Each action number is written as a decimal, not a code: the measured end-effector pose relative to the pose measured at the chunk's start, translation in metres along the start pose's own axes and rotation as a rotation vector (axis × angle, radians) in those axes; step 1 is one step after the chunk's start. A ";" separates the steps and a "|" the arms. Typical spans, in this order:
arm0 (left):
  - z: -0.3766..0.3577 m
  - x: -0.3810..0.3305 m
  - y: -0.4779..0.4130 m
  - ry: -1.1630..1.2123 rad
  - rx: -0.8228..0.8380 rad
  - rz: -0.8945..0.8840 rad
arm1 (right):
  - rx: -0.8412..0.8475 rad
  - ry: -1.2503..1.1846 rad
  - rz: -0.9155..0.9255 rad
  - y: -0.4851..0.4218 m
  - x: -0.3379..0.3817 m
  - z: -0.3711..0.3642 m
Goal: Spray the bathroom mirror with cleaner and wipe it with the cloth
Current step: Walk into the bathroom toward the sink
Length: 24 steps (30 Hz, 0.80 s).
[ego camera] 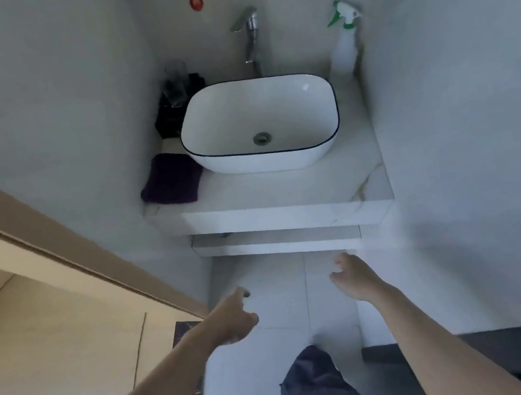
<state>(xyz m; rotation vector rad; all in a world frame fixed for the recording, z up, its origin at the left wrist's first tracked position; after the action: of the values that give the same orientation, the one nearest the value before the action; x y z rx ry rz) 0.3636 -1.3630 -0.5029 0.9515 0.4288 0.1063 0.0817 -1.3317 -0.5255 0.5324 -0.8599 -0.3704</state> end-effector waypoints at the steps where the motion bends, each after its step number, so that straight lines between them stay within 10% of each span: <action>1: -0.001 -0.009 -0.013 -0.034 0.016 -0.006 | -0.012 -0.044 -0.025 -0.008 -0.010 -0.001; 24: -0.061 -0.067 -0.238 0.044 0.163 0.030 | -0.229 -0.173 -0.247 -0.164 -0.122 0.004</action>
<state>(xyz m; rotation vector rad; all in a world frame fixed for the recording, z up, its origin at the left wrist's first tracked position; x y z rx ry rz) 0.2547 -1.4730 -0.7051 1.1178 0.4689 0.1214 -0.0111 -1.4035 -0.6934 0.3978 -0.9059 -0.7401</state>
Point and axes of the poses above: each hand's wrist, its own y-axis away from the middle knuckle, its own z-axis out of the back of the hand, x = y × z, the point moved 8 cm from there along -y, towards the middle knuckle, and after that the axes turned 9 degrees about z, right-handed, at the moved point
